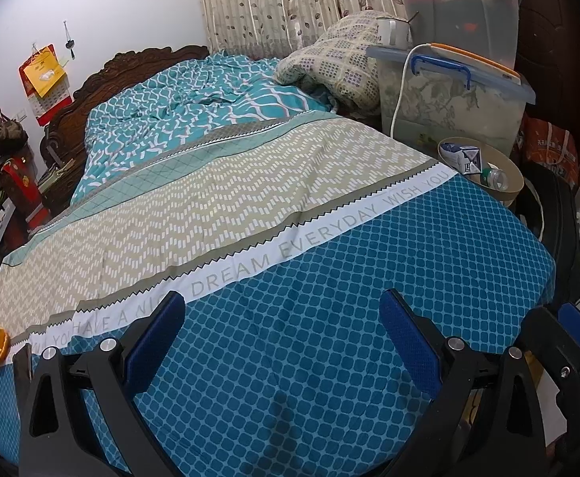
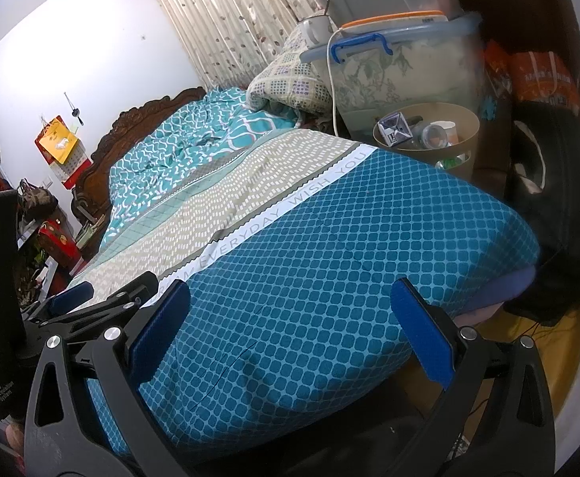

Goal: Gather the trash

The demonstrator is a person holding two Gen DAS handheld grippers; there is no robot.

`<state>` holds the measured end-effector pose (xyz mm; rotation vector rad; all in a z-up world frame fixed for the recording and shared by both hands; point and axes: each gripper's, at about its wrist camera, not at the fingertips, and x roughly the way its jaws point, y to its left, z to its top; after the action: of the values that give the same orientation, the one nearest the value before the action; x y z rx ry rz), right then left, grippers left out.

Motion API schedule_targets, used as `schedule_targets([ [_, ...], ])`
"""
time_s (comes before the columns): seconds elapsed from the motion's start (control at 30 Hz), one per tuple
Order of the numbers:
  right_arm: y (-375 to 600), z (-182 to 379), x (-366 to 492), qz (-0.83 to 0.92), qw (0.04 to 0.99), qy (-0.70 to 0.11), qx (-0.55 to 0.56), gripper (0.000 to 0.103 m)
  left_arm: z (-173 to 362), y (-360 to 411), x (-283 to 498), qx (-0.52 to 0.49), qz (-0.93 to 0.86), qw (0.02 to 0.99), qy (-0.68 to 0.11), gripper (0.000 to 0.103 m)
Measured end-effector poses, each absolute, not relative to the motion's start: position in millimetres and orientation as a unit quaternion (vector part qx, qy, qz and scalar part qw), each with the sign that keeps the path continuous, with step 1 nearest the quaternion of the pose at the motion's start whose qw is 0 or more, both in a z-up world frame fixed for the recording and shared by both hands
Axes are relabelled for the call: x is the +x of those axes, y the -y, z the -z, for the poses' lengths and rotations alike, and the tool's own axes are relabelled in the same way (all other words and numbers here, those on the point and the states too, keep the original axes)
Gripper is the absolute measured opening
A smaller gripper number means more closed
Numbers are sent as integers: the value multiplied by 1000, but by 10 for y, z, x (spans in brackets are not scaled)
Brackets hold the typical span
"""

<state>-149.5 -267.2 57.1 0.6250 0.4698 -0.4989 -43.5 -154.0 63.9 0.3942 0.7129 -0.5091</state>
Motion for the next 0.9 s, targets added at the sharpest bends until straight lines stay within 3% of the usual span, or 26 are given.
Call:
schedule_targets([
  [0.9, 2635, -529, -1490, 239, 893, -228, 305, 100, -591, 1499, -392, 196, 250, 883, -346, 94],
])
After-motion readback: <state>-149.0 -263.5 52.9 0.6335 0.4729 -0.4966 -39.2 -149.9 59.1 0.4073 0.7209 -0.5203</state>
